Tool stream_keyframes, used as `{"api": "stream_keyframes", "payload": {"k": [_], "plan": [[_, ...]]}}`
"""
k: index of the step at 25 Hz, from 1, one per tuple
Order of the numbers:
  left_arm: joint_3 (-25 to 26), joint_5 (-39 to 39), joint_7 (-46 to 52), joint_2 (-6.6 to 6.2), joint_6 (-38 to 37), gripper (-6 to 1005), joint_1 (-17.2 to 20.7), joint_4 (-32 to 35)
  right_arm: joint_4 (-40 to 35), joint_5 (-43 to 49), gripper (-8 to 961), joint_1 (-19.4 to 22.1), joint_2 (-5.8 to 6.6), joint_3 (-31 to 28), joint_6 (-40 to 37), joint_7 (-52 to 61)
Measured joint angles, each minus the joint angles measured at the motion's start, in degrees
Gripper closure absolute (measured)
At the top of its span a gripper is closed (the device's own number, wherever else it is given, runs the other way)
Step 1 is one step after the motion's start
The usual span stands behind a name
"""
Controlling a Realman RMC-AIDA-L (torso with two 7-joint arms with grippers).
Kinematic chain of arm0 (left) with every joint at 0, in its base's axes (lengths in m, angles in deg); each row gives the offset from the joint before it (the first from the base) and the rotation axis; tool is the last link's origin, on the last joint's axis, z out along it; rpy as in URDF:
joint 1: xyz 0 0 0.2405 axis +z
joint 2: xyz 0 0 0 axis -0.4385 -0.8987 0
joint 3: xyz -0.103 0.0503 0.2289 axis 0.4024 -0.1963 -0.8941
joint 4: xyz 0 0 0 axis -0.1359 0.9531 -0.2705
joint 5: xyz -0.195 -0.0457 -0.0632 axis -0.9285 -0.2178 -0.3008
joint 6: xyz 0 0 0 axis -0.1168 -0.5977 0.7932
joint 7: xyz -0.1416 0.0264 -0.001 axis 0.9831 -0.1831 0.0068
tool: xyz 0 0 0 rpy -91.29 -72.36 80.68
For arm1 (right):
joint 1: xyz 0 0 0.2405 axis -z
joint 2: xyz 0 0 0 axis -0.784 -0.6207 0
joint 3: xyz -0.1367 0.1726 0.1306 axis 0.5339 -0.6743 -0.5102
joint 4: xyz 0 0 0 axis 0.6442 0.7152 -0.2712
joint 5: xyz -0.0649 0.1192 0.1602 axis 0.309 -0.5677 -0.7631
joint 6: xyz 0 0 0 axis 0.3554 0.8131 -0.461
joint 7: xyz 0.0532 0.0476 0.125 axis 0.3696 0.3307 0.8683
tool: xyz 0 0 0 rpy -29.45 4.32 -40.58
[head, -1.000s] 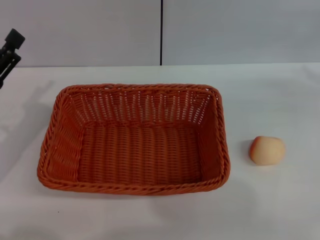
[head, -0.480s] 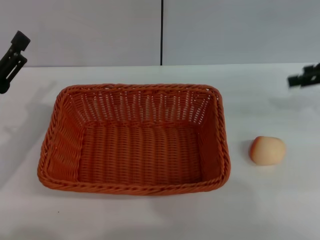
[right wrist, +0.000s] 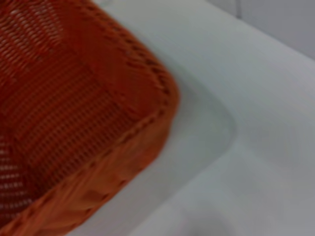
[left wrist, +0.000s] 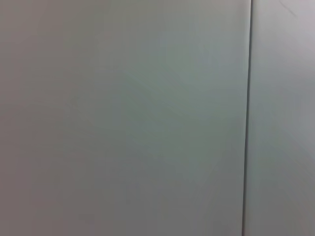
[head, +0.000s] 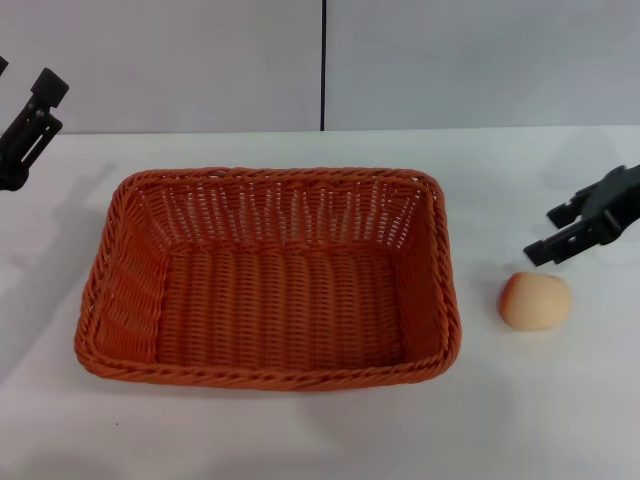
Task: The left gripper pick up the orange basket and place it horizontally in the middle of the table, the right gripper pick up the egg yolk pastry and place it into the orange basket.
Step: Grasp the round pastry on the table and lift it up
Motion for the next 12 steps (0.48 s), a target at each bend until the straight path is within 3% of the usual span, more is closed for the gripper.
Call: {"api": "stream_keyframes", "payload": {"k": [12], "plan": [[0.17, -0.24, 0.31, -0.04, -0.26, 198, 0.34, -1.29, 0.30, 1.12, 157, -1.00, -2.93, 7.90, -2.35, 0.05]]}}
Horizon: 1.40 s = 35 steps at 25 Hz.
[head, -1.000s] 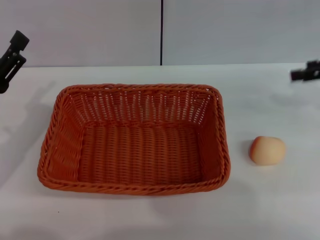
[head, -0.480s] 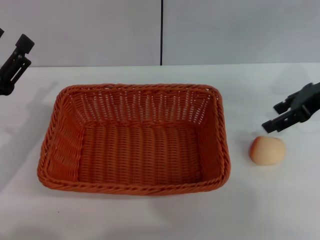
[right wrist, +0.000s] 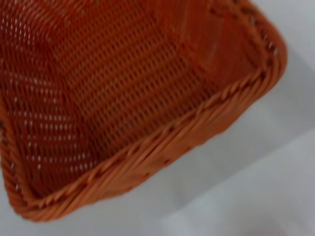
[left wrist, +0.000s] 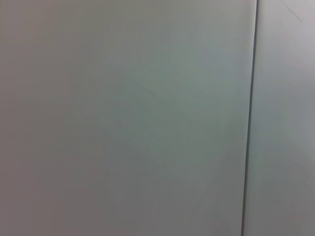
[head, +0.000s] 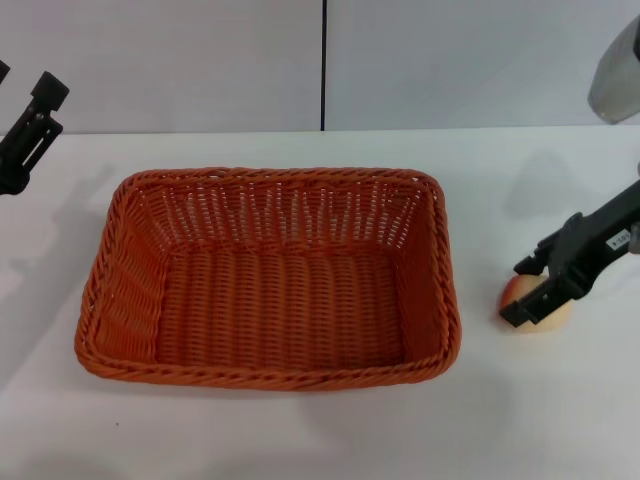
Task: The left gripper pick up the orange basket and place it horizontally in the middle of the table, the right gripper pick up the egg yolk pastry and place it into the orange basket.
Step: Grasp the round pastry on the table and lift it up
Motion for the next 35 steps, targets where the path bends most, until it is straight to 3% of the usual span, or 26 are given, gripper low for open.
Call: {"api": "stream_keyframes", "payload": {"k": [13, 18, 25, 28, 35], "plan": [[0.18, -0.16, 1.17, -0.08, -0.23, 198, -0.40, 0.00, -2.68, 6.96, 168, 1.44, 0.05, -0.72, -0.36, 1.99], [0.18, -0.18, 1.24, -0.02, -0.27, 198, -0.49, -0.01, -6.06, 6.99, 268, 2.86, -0.74, -0.25, -0.62, 1.74], [0.38, -0.18, 1.27, 0.05, -0.28, 198, -0.53, -0.01, -6.18, 6.83, 431, 3.09, -0.79, -0.57, -0.67, 1.22], [0.38, -0.17, 1.29, 0.02, -0.25, 198, -0.53, 0.00, -7.97, 4.19, 562, 4.03, -0.74, -3.72, -1.19, -0.41], [0.90, -0.26, 1.41, -0.01, -0.24, 198, -0.31, 0.00, -16.55, -9.82, 646, 8.36, 0.09, -12.24, -4.95, -2.68]]}}
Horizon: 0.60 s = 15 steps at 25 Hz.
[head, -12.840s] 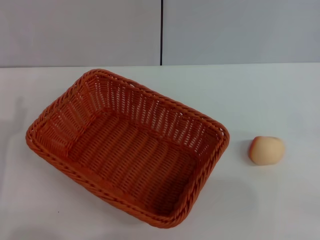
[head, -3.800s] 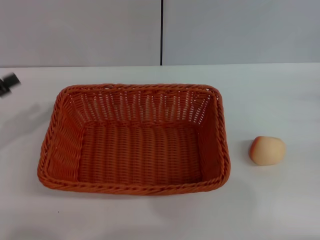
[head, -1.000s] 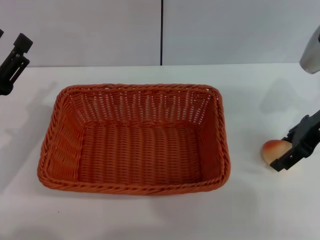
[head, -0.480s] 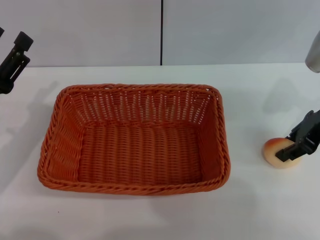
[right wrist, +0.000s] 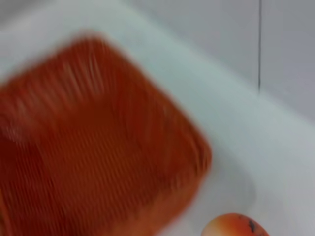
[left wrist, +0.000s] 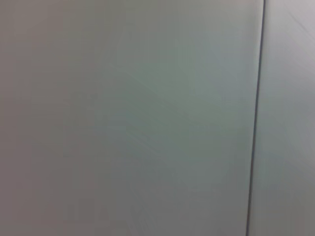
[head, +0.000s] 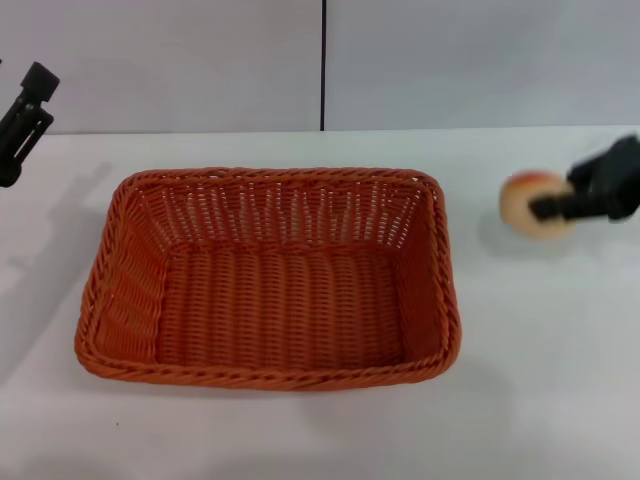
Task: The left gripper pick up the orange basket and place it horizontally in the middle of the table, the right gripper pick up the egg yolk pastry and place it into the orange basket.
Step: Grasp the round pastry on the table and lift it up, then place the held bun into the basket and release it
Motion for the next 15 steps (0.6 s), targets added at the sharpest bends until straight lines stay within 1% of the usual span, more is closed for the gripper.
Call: {"api": "stream_keyframes", "payload": {"k": [2, 4, 7, 8, 11, 13, 15], "plan": [[0.16, -0.01, 0.27, -0.01, 0.00, 198, 0.08, 0.00, -3.17, -7.96, 664, 2.33, -0.10, -0.86, -1.34, -1.04], [0.21, -0.02, 0.66, -0.05, -0.01, 198, 0.13, 0.00, -4.97, -17.56, 680, 4.67, -0.53, -1.02, -2.51, -3.65], [0.24, -0.05, 0.79, -0.05, -0.03, 198, 0.25, 0.00, -4.12, -32.80, 703, 7.49, -1.61, -0.74, -3.31, -11.02], [0.24, -0.05, 0.79, -0.05, -0.03, 198, 0.25, 0.00, -2.80, -37.39, 711, 8.12, -2.28, -0.64, -3.17, -14.50], [0.11, -0.08, 0.80, 0.04, -0.02, 198, 0.46, -0.05, 3.24, -45.97, 725, 8.75, -4.40, -1.12, -1.56, -25.08], [0.16, -0.09, 1.25, 0.03, -0.34, 198, 0.57, -0.44, 7.65, -49.82, 735, 8.48, -4.96, -0.98, -0.55, -30.69], [0.17, -0.09, 1.86, 0.00, -0.68, 198, 0.57, -0.61, 12.50, -52.70, 745, 7.75, -5.13, -0.59, 0.17, -35.41]]}}
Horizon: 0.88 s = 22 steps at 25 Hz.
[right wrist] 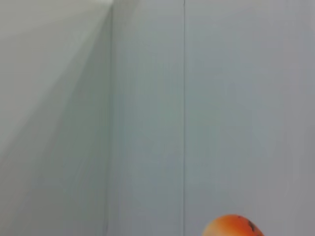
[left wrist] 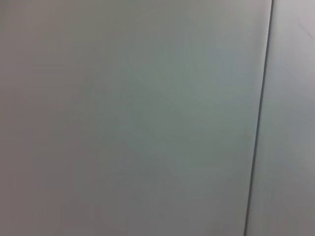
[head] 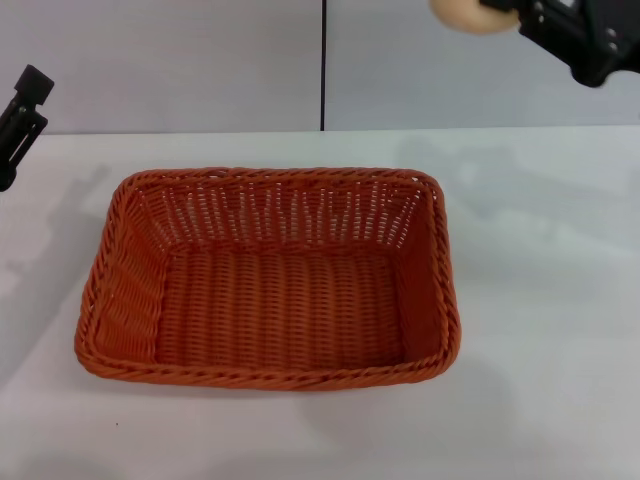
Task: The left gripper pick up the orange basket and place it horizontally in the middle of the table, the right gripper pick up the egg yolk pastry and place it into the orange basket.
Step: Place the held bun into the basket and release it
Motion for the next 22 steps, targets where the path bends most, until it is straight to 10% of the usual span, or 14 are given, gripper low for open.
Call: {"api": "stream_keyframes", "payload": {"k": [17, 22], "plan": [[1.62, -0.36, -0.16, -0.10, -0.02, 198, 0.12, 0.51, 10.10, -1.69, 858, -7.96, -0.44, 13.60, 11.21, 0.88], [2.03, -0.57, -0.17, -0.10, 0.86, 198, -0.12, 0.58, 11.93, -1.78, 704, -9.92, -0.66, 19.48, 15.21, 2.83]]}}
